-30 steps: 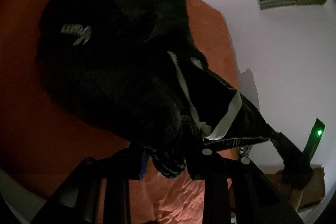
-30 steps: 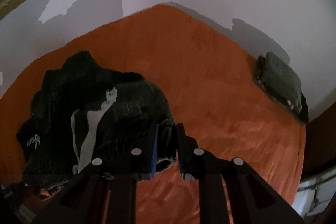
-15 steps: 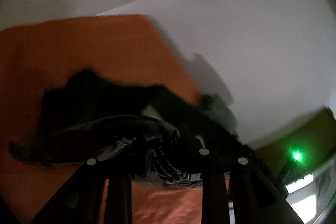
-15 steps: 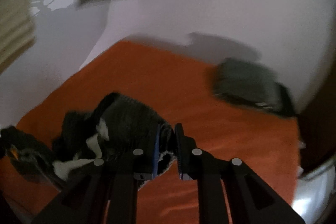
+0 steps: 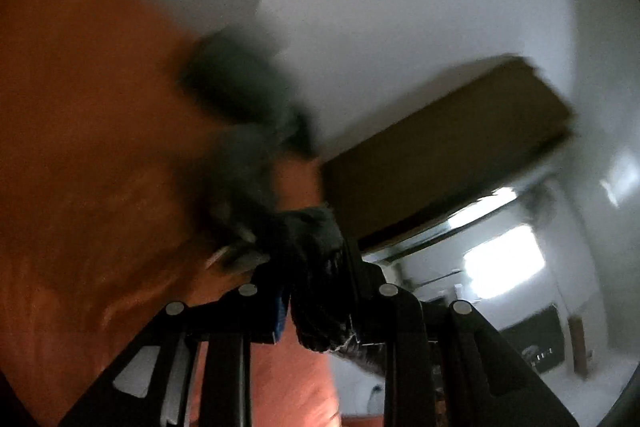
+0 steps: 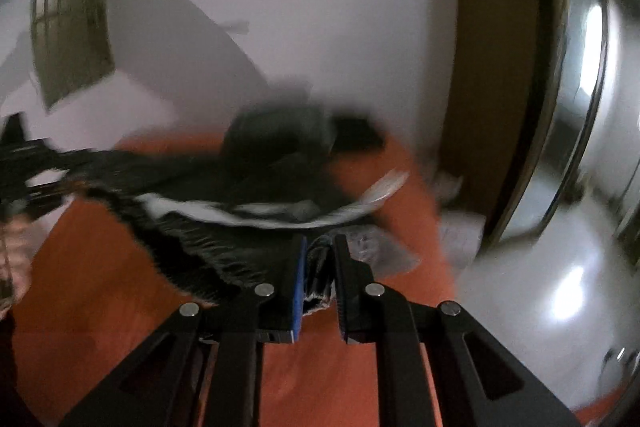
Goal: Fold clothes
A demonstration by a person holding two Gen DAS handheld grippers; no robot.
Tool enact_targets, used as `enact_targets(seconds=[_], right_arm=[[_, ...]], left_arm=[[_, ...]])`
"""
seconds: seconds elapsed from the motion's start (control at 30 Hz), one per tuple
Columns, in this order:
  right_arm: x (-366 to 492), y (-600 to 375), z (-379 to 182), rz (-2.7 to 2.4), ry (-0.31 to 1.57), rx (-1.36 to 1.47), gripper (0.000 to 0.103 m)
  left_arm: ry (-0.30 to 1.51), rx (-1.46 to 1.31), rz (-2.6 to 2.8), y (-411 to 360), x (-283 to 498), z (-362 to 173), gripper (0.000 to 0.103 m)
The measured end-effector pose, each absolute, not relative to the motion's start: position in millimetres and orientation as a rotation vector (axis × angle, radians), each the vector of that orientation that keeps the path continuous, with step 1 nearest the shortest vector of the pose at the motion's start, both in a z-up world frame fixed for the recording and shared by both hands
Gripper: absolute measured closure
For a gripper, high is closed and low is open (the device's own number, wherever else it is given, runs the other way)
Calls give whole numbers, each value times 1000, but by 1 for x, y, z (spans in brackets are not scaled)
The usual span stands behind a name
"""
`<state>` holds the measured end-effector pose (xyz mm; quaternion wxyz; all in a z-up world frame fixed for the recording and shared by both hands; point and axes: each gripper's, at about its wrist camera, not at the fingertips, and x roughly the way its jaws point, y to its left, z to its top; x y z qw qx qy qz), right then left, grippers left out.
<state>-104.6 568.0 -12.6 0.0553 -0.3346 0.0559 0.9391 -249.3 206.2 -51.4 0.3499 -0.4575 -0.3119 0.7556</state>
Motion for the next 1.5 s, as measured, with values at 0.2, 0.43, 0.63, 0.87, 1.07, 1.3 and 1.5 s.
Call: enact_targets(seconds=[0.2,0.43,0.63,0.87,1.07,1.3,1.5], right_arm=[[-111,457,-196,2798,582,-1643,103],[-139,354,-258,2816,578,-1882,103],[-148,380,-256,2812,601,-1876,103],[-142,427,-257,2759,779,-1809,102],[-129,450,-266,2704,863,-1794,92],[-122,466,-272,2690,899,-1770,89],[-125,474,-273,2713,918,-1751,89]], left_arm=[[-834,-1461,2039,103,-250,-202,78],[-875,-1593,1986,19,-247,-306,68],[-817,-1497,1980,8,-249,-283,66],[-801,-1455,2006,26,-222,-251,60],[-839,-1468,1957,69,-165,-269,58],[-875,-1480,1888,121,-106,-292,58],[-715,-1481,1883,163,-95,-297,57]])
